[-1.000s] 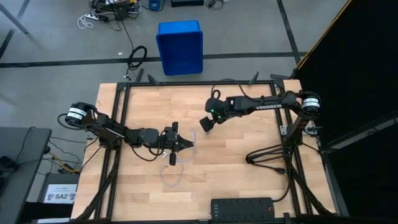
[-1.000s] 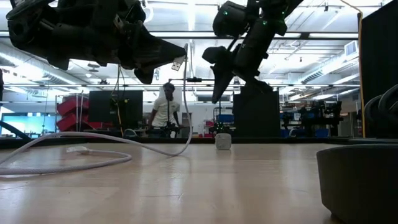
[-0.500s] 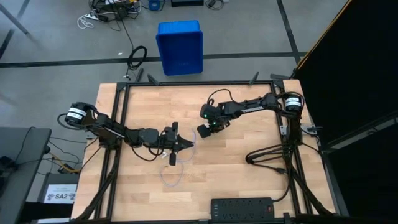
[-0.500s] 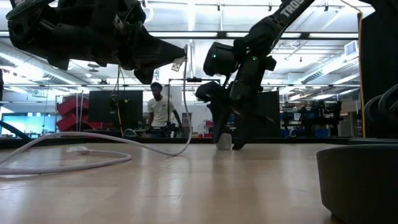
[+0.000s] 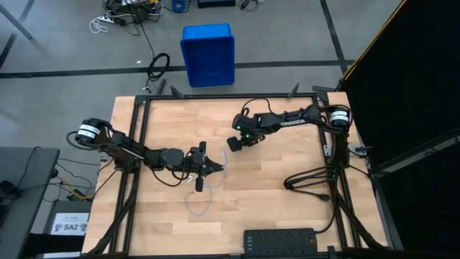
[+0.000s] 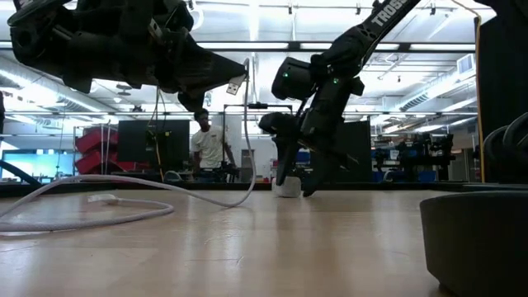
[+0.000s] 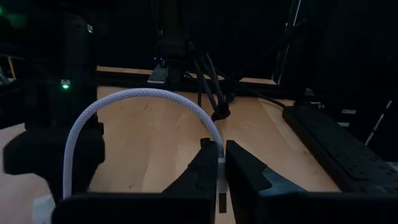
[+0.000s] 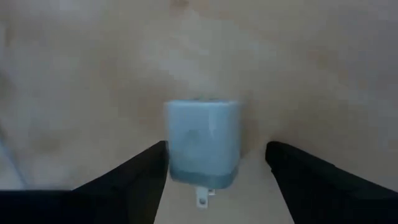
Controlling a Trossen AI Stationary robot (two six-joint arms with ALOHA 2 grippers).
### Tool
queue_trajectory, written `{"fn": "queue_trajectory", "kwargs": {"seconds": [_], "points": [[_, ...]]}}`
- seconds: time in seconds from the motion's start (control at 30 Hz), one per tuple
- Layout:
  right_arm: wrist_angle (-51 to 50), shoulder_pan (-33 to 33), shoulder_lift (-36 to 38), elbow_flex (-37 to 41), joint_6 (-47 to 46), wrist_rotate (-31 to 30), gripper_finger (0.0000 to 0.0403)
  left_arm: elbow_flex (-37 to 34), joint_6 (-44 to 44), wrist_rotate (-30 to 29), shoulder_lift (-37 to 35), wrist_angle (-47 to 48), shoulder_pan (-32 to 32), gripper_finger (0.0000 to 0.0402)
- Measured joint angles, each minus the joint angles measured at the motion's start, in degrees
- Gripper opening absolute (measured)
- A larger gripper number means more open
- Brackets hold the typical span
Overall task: Insert USB
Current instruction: Insert the white USB cable into the white charger adapter
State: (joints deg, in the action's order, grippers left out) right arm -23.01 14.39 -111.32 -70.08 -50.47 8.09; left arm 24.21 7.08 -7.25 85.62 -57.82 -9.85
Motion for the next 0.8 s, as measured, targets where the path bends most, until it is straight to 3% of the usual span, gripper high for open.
{"fn": "queue_trajectory", "kwargs": {"seconds": [0.23, 0.8], "points": [[0.27, 1.72, -0.23, -0.01, 1.76, -0.60, 0.0241, 0.00, 0.19, 0.00, 0.00, -0.06, 0.00, 0.0000], [-2.60, 3.40, -0.22, -0.11, 18.73, -2.47, 0.0210, 0.00, 0.14, 0.00, 0.00, 0.52, 0.00, 0.0000]]}}
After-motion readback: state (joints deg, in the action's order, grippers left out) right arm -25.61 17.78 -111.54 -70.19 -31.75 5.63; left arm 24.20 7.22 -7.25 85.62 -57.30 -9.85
